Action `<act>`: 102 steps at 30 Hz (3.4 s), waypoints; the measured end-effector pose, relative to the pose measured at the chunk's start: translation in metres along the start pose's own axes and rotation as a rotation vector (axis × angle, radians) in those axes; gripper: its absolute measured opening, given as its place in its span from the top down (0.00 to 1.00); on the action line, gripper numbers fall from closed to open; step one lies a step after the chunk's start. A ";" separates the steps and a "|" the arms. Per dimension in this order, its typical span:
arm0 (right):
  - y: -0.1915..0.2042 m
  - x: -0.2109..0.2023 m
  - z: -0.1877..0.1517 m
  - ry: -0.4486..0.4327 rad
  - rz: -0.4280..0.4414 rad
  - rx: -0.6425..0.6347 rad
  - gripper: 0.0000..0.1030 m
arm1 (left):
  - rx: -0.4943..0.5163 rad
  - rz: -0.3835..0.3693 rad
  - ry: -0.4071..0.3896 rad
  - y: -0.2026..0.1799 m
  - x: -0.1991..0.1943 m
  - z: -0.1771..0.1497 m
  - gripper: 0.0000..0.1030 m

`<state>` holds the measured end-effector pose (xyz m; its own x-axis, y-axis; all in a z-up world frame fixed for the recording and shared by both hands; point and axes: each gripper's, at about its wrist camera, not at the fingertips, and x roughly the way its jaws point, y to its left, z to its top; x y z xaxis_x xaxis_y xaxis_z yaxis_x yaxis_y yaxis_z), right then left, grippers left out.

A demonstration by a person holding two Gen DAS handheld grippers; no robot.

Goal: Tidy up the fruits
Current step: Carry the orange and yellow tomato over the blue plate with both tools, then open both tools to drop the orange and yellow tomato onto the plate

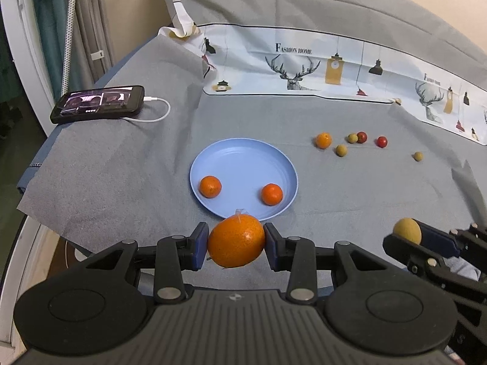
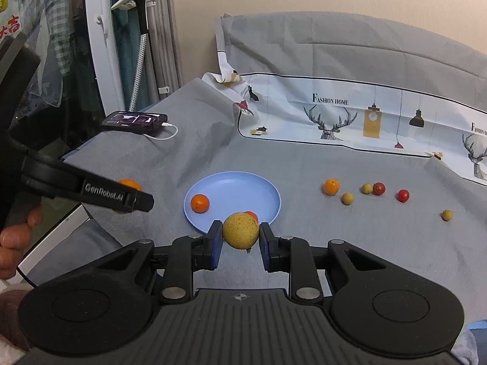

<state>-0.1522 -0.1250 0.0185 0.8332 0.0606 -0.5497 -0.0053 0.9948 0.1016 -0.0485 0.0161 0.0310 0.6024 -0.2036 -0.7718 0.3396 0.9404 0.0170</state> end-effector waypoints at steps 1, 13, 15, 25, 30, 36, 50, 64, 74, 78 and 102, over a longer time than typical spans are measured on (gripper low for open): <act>0.000 0.001 0.000 0.002 -0.001 0.001 0.74 | -0.002 0.003 0.008 0.000 0.002 0.001 0.58; -0.004 0.014 -0.001 0.037 0.006 0.012 0.74 | 0.001 0.028 0.055 0.000 0.018 0.007 0.58; -0.005 0.016 -0.001 0.043 0.005 0.015 0.74 | 0.003 0.029 0.060 0.000 0.022 0.009 0.58; -0.014 0.042 0.005 0.077 -0.009 0.028 0.74 | -0.006 0.022 0.101 0.001 0.043 0.023 0.58; -0.017 0.064 0.013 0.090 -0.004 0.027 0.74 | -0.020 0.009 0.128 0.005 0.061 0.035 0.58; -0.020 0.101 0.024 0.118 0.009 0.027 0.74 | -0.030 0.008 0.169 0.008 0.092 0.052 0.58; -0.041 0.209 0.031 0.262 0.025 0.046 0.74 | 0.004 0.036 0.223 0.009 0.180 0.080 0.58; -0.041 0.259 0.041 0.291 0.053 0.020 0.74 | 0.029 0.062 0.234 0.012 0.221 0.090 0.33; -0.035 0.214 0.038 0.286 0.022 0.033 0.18 | 0.028 0.062 0.239 0.012 0.174 0.075 0.00; -0.030 0.175 0.033 0.270 0.003 0.069 0.14 | 0.023 0.064 0.249 0.013 0.144 0.062 0.00; 0.006 -0.001 0.015 0.030 -0.041 0.084 0.03 | 0.032 0.099 0.032 -0.014 -0.027 0.005 0.00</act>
<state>-0.1450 -0.1202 0.0321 0.8148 0.0235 -0.5793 0.0759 0.9863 0.1466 -0.0655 0.0072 0.0545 0.6111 -0.1008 -0.7851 0.3030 0.9461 0.1145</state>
